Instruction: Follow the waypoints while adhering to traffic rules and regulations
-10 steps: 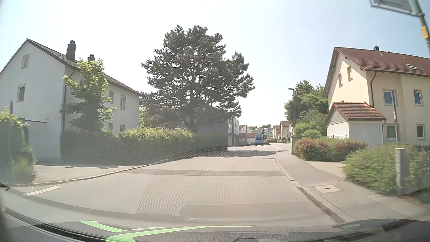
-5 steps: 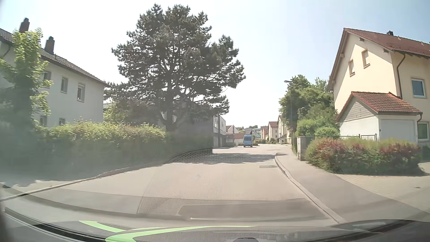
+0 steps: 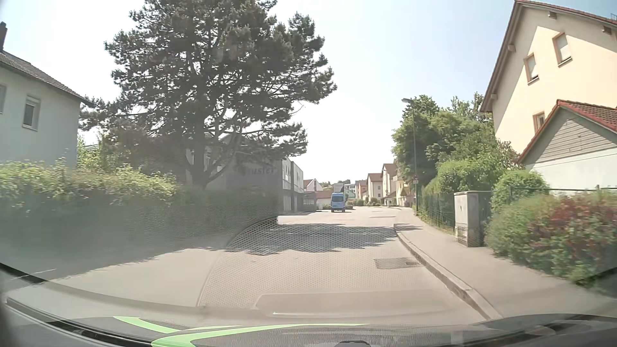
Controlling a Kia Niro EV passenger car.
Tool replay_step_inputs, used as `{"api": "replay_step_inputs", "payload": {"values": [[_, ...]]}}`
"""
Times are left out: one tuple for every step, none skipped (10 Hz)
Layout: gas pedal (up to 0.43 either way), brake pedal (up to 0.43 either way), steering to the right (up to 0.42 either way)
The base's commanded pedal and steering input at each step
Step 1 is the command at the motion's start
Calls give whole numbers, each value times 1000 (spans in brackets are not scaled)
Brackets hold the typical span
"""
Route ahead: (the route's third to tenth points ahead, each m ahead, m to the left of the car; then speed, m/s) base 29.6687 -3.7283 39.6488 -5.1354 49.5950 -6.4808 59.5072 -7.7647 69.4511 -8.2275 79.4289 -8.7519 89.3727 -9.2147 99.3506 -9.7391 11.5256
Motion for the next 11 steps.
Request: {"api": "replay_step_inputs", "payload": {"values": [[87,0,41],[87,0,39],[87,0,36],[87,0,35],[87,0,34],[87,0,34],[87,0,33],[87,0,32],[87,0,31],[87,0,32],[87,0,34]]}}
